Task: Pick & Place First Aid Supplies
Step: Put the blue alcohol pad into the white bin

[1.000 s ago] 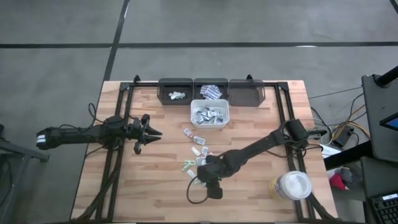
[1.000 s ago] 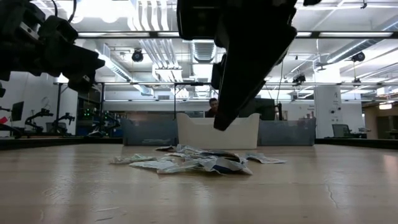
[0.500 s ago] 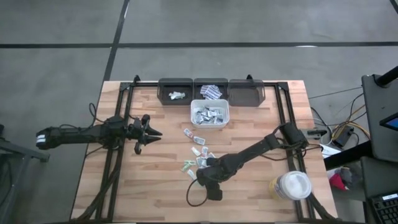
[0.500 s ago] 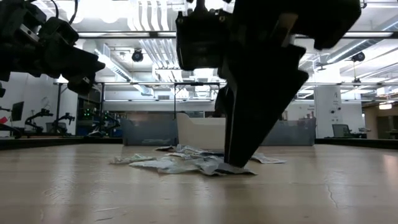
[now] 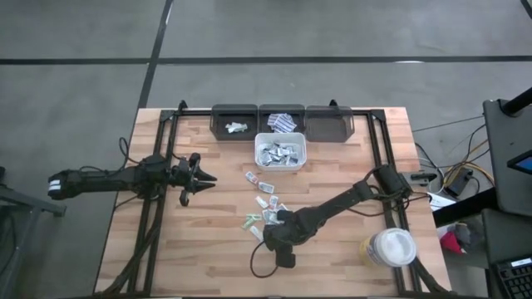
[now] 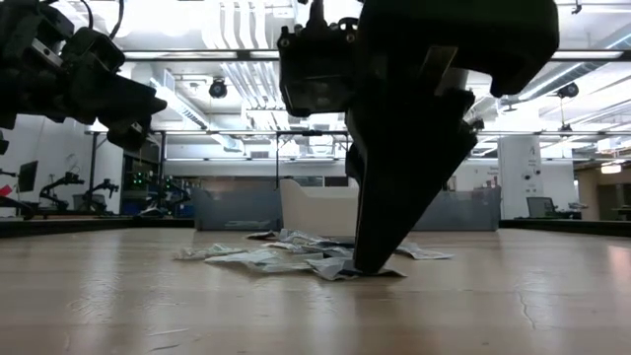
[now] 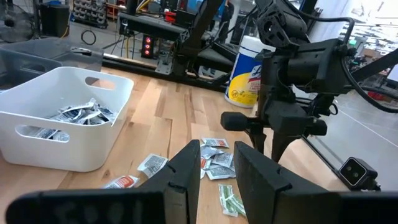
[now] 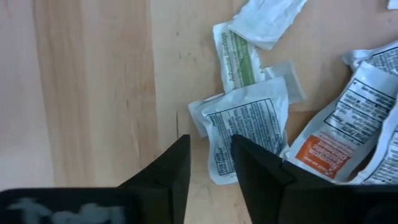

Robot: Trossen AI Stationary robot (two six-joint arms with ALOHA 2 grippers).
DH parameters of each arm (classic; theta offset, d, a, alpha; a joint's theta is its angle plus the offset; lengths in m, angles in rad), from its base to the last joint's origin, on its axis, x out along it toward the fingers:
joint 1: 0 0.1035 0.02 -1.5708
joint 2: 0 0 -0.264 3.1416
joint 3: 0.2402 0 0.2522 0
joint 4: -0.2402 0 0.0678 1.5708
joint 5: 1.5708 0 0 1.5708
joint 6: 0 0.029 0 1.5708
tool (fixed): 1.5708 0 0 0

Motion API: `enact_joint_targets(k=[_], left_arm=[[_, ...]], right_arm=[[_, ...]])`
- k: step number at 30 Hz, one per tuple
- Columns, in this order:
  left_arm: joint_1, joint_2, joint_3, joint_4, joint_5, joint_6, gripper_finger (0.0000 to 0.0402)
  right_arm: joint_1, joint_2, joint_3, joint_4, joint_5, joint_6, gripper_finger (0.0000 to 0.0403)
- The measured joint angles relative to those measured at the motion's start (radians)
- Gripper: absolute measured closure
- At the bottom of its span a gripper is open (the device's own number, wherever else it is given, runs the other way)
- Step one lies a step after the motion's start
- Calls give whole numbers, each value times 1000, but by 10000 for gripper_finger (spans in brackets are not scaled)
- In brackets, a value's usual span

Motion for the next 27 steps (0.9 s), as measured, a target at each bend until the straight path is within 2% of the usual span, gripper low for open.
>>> enact_joint_targets(k=[15, 21, 27], left_arm=[[0, 0, 0, 0, 0, 0, 307], [0, 0, 0, 0, 0, -1, 307], [0, 0, 0, 0, 0, -2, 307]], right_arm=[[41, 3, -8, -38, 146, 50, 378], [45, 2, -2, -49, 143, 92, 394], [44, -15, 28, -72, 47, 94, 394]])
